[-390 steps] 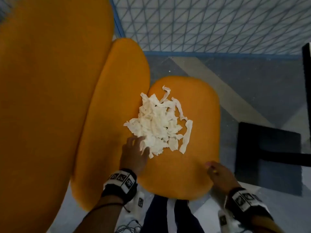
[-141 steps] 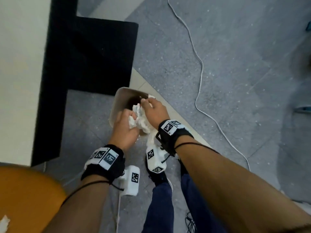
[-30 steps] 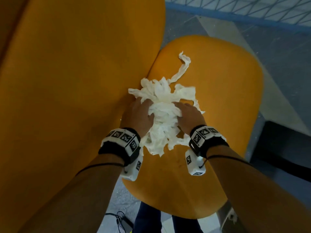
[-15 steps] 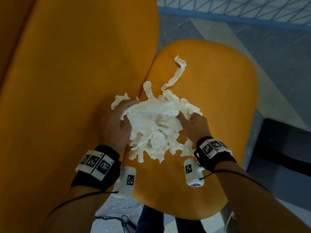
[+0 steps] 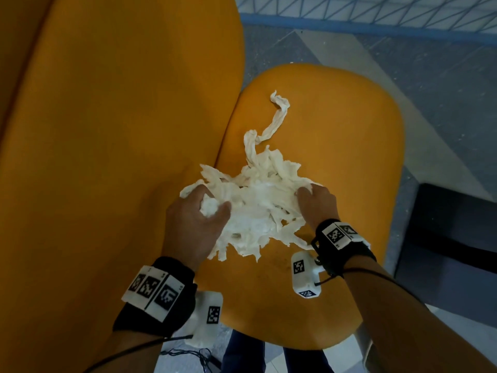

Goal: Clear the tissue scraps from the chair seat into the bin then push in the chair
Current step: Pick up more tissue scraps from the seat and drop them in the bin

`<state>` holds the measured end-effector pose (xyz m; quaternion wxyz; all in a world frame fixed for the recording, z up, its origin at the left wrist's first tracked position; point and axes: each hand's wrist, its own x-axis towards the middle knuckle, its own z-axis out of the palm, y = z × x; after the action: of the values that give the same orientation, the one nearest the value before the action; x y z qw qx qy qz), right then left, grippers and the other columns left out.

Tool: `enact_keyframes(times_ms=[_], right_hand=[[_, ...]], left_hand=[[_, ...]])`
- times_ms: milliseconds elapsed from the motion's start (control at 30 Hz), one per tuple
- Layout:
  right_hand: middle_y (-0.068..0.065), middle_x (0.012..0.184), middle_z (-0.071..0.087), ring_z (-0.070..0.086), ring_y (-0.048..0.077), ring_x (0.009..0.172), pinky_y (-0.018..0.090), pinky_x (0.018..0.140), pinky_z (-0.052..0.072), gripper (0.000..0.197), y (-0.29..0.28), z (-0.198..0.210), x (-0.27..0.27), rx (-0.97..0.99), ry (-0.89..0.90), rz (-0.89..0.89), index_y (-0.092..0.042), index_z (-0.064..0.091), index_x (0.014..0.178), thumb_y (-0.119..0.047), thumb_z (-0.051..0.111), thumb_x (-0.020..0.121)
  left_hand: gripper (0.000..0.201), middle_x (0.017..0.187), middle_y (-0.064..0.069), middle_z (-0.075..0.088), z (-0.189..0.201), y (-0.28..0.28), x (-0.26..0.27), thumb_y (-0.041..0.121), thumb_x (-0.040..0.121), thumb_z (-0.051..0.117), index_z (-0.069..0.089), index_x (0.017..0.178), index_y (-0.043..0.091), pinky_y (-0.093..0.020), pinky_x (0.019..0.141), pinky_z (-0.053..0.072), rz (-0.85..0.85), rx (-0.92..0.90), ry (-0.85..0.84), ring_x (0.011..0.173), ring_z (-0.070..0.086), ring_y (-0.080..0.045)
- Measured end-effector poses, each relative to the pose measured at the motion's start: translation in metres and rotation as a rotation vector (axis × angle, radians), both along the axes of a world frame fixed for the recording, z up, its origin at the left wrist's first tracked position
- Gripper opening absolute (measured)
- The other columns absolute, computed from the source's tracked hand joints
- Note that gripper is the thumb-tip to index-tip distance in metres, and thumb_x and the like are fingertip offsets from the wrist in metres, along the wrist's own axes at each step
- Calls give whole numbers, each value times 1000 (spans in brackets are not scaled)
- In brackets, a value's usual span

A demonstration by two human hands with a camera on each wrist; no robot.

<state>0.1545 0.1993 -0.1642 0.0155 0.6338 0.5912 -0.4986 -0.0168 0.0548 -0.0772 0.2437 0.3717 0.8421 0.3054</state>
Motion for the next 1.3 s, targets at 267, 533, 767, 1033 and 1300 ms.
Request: enact_keyframes(times_ms=[267, 533, 767, 1033, 1300], right_hand=[[9, 80, 63, 57, 28, 78, 27, 61, 39, 8, -9, 4, 14, -51, 6, 55, -5, 63, 84, -12, 61, 81], [15, 123, 59, 54, 29, 98, 32, 78, 40, 32, -20, 1, 36, -217, 49, -37, -6, 50, 123, -18, 39, 95], [-6, 64, 60, 57, 13, 59, 24, 54, 41, 25, -28, 23, 54, -309, 215, -187, -20, 59, 69, -38, 75, 75], [-5, 49, 46, 41, 17, 45, 26, 51, 36, 29, -46, 49, 70, -203, 352, -321, -17, 49, 59, 7, 49, 77], [6, 64, 40, 39, 20, 60, 32, 55, 35, 24, -89, 77, 95, -73, 466, -634, -18, 48, 74, 5, 40, 76]], left_hand=[[23, 77, 10, 61, -3, -5, 5, -1, 82, 61, 57, 80, 21, -17, 50, 41, 121, -194, -99, 62, 54, -6], [22, 79, 6, 61, 4, 0, 26, 9, 91, 54, 56, 97, 30, -15, 47, 39, 214, -262, -228, 57, 50, -8], [23, 68, -2, 60, 19, 1, 44, 2, 81, 63, 56, 81, 23, -12, 40, 35, 45, -385, -107, 44, 51, -3], [33, 88, 3, 63, 34, -7, 57, -4, 84, 58, 62, 92, 28, -11, 44, 37, -73, -362, -253, 54, 50, -5], [25, 91, -2, 71, 41, -13, 78, 0, 89, 56, 65, 83, 22, -18, 54, 53, -236, -286, -320, 69, 65, -12]])
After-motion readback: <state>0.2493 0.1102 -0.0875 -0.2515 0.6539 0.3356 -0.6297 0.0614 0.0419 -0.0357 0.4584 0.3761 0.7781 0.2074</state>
